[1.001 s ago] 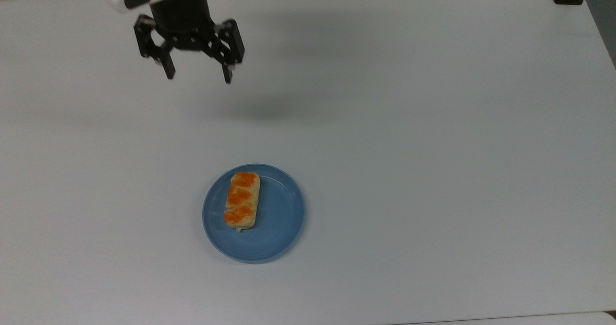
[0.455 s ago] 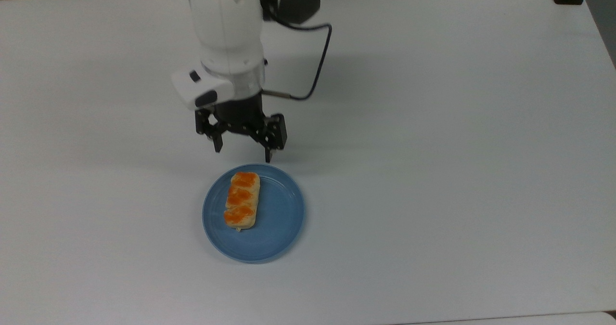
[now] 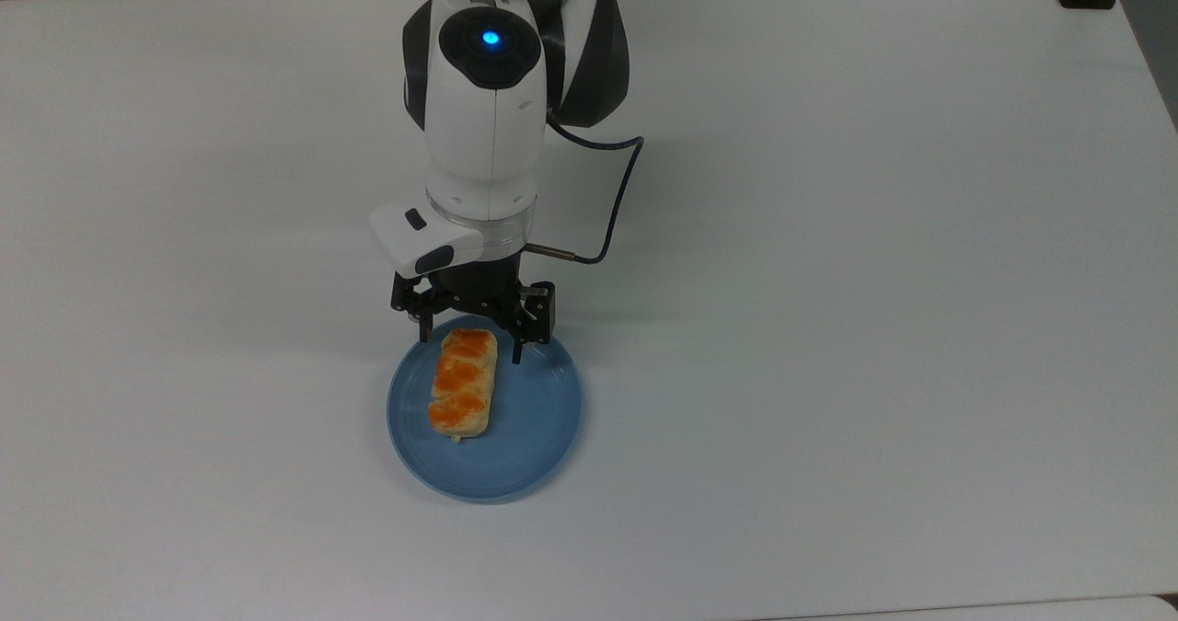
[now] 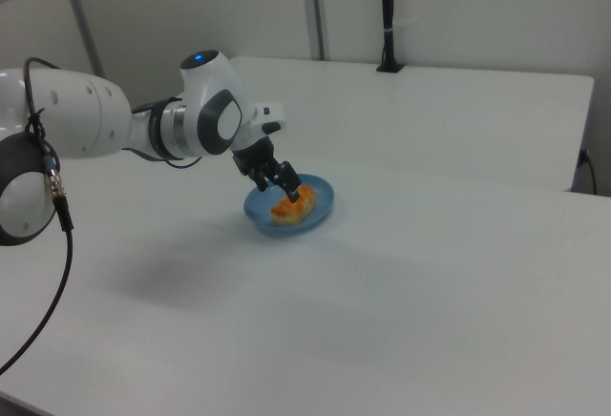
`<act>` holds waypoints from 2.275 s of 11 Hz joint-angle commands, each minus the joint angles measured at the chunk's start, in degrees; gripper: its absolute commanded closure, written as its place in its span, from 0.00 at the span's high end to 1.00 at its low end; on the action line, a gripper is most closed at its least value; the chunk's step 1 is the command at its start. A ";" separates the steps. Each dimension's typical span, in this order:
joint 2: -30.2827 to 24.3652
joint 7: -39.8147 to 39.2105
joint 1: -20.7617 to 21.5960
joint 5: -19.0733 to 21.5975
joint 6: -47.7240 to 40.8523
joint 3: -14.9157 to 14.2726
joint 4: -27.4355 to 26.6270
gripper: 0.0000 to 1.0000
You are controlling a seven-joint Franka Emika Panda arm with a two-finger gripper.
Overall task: Put the bread on the table
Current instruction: 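Close the gripper on the glazed bread roll, then lift the bread roll off the plate and carry it away from the plate, then lower the held bread roll onto the bare table beside the plate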
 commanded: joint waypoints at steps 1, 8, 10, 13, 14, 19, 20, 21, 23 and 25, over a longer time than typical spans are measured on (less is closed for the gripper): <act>1.27 1.55 0.67 -2.75 0.64 -0.46 0.52 0.97; 3.30 1.99 0.58 -3.37 3.98 -0.55 0.43 0.43; 2.95 1.55 0.15 -3.20 3.89 -0.55 0.52 0.34; -2.57 -0.20 -0.73 -2.59 1.45 -0.46 -1.05 0.34; -5.38 -0.99 -0.74 -2.67 -1.70 -0.29 -3.06 0.34; -21.65 -23.88 -3.89 3.28 -29.63 3.31 -11.52 0.34; -22.88 -28.63 -4.25 3.65 -33.95 3.31 -11.69 0.34; -23.07 -31.90 -4.34 3.66 -38.43 3.31 -11.70 0.34; -23.07 -32.20 -4.16 4.01 -40.41 3.31 -13.88 0.34; -24.82 -31.15 -3.99 6.98 -34.65 3.31 -20.01 0.34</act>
